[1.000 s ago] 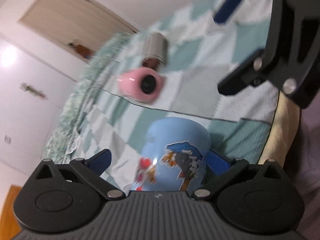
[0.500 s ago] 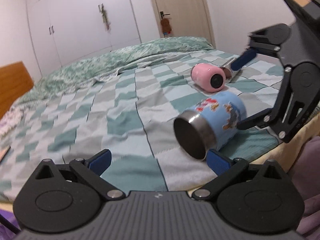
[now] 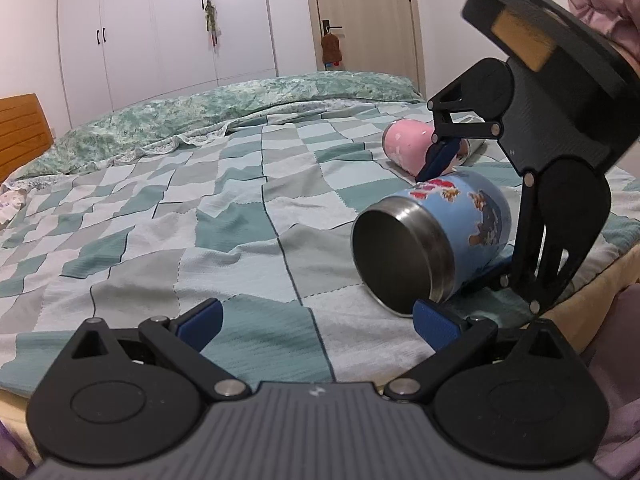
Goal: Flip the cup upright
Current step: 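Grasp the blue tumbler with the right tool while the left tool releases it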
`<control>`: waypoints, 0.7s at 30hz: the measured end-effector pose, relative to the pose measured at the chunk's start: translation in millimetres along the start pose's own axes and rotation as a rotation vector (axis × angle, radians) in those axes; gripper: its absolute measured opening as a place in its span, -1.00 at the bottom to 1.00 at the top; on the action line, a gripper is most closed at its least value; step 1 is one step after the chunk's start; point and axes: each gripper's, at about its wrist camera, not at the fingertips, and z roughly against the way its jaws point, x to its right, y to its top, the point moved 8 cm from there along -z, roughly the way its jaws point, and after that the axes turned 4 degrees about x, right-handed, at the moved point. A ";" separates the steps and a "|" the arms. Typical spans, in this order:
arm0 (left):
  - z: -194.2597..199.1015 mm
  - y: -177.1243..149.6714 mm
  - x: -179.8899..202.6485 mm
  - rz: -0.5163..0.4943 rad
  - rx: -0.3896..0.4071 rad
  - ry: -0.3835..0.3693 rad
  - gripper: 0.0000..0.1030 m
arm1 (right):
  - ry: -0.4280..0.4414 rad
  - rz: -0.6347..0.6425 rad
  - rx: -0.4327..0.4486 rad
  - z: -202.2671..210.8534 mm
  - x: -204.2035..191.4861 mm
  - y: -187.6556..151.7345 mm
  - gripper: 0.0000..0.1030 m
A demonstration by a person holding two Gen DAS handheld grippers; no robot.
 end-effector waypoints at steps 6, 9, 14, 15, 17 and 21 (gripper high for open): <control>-0.7 -2.5 -11.8 0.007 0.003 0.006 1.00 | 0.130 -0.226 -0.119 -0.7 18.8 -1.7 0.76; -1.0 -1.4 -16.3 0.009 0.004 0.005 1.00 | 0.226 -0.519 -0.169 0.2 35.8 -10.3 0.72; -2.3 4.8 -22.3 -0.003 0.015 0.007 1.00 | 0.261 -0.984 -0.194 1.7 54.5 -41.9 0.70; -3.5 5.8 -23.7 -0.002 0.014 0.005 1.00 | 0.254 -1.061 -0.191 2.6 55.7 -48.7 0.70; -6.5 7.7 -26.1 -0.001 0.009 0.010 1.00 | 0.255 -1.238 -0.184 4.2 56.6 -62.5 0.69; -10.3 11.7 -27.3 -0.005 0.008 0.004 1.00 | 0.289 -1.538 -0.167 9.8 49.4 -83.3 0.66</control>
